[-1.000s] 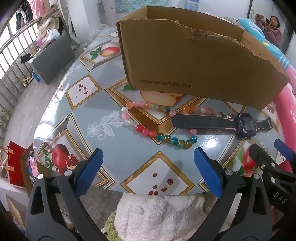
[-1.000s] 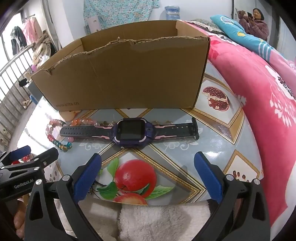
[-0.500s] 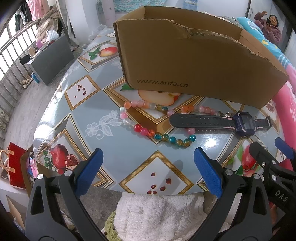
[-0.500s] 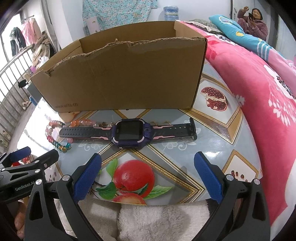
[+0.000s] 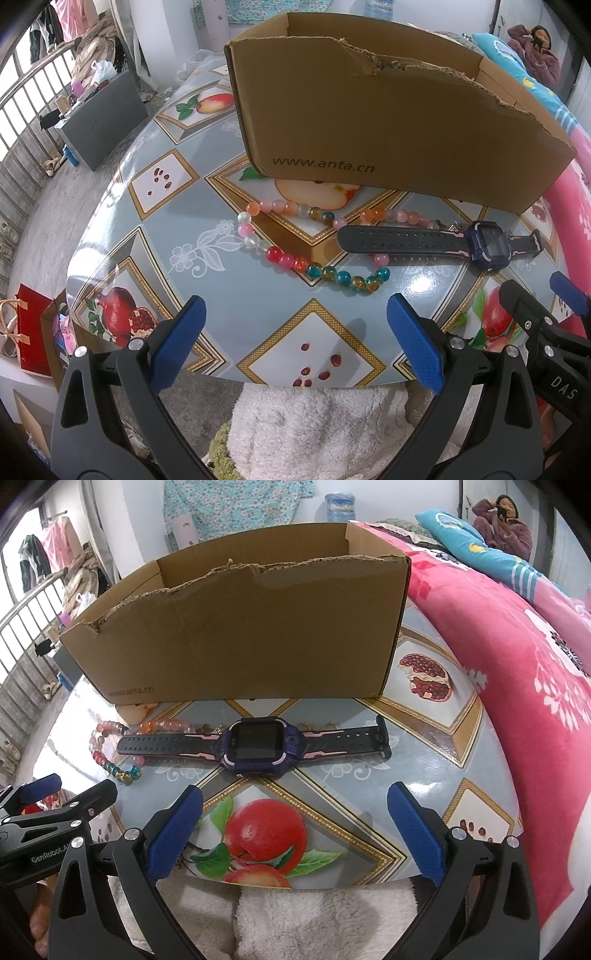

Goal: Organize jewelry

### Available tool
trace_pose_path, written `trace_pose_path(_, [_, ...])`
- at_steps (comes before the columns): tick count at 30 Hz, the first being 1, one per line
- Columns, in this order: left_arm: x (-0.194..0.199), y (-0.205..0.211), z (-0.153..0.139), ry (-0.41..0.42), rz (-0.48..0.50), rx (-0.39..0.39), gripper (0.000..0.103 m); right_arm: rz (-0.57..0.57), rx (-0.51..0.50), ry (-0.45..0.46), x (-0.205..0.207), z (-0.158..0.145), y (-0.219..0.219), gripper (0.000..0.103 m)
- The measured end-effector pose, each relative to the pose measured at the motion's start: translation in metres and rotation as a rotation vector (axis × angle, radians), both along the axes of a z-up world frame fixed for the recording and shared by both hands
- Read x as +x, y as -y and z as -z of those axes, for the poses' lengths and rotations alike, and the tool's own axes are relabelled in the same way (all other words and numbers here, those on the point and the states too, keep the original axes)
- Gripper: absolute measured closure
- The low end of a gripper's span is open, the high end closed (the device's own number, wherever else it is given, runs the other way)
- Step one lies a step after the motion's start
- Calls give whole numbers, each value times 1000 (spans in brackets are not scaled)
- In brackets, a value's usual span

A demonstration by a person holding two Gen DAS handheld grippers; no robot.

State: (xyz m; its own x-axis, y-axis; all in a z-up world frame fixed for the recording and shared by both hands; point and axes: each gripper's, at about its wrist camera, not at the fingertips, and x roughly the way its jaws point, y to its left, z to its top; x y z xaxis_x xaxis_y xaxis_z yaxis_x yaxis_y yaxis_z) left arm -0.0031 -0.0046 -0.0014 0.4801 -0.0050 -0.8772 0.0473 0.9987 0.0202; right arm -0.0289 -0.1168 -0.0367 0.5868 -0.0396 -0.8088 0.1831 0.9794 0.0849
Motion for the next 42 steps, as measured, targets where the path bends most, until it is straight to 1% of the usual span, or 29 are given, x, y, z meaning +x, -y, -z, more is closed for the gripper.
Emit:
trace_pose_path(19, [1, 3, -1, -5, 0, -1, 8, 3, -5, 3, -1, -1, 0, 5])
trace_pose_path(35, [2, 3, 0, -3, 4, 12, 8, 8, -14, 27, 0, -4, 5, 5])
trace_pose_path(39, [1, 4, -1, 7, 9, 17, 8, 10, -20, 36, 2, -4, 7, 5])
trace_pose_path(42, [1, 6, -3, 31, 23, 21, 8, 9, -28, 47, 1, -5, 7, 5])
